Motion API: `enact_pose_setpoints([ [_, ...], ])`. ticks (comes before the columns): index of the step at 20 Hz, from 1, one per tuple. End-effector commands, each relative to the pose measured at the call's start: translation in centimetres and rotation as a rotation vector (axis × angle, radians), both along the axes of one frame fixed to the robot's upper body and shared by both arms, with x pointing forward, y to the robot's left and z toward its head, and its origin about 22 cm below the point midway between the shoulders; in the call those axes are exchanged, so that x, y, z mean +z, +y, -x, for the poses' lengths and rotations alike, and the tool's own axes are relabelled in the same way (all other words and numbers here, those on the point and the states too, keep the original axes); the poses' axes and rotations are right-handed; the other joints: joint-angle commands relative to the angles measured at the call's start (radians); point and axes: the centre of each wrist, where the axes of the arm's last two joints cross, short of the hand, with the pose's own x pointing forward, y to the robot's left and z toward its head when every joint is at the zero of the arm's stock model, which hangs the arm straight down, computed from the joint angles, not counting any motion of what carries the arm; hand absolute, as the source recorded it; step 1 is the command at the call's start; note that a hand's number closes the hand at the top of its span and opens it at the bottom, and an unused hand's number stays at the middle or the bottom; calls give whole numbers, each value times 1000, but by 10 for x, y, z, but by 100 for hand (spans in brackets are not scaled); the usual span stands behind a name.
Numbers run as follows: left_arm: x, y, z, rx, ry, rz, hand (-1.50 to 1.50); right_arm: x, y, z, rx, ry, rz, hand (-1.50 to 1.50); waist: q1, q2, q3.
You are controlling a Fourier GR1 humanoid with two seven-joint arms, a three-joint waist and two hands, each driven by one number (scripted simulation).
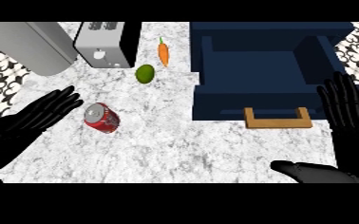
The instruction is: Pick up the can, place it into the drawer and close the drawer
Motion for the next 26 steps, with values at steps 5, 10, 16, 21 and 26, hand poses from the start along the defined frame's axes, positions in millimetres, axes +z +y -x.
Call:
enact_pose_setpoints([
  [5, 22, 45, 4, 20, 64, 19, -150, -19, -13, 20, -14, 9, -17, -150, 5, -2, 1],
  [10, 18, 51, -11, 50, 90, -8, -150, -11, -25, 31, -10, 13, 15, -150, 1, -1, 1],
  [16, -14, 49, -12, 42, 99, -10, -150, -18, -19, 29, -22, 21, -1, -150, 4, -1, 0],
  [21, -20, 12, -27, 44, 104, -27, -150, -21, -44, 15, -12, 25, 7, -150, 4, -1, 0],
  [26, -63, 10, -35, 58, 122, -15, -150, -28, -37, 32, -17, 24, 18, -150, 2, -1, 0],
])
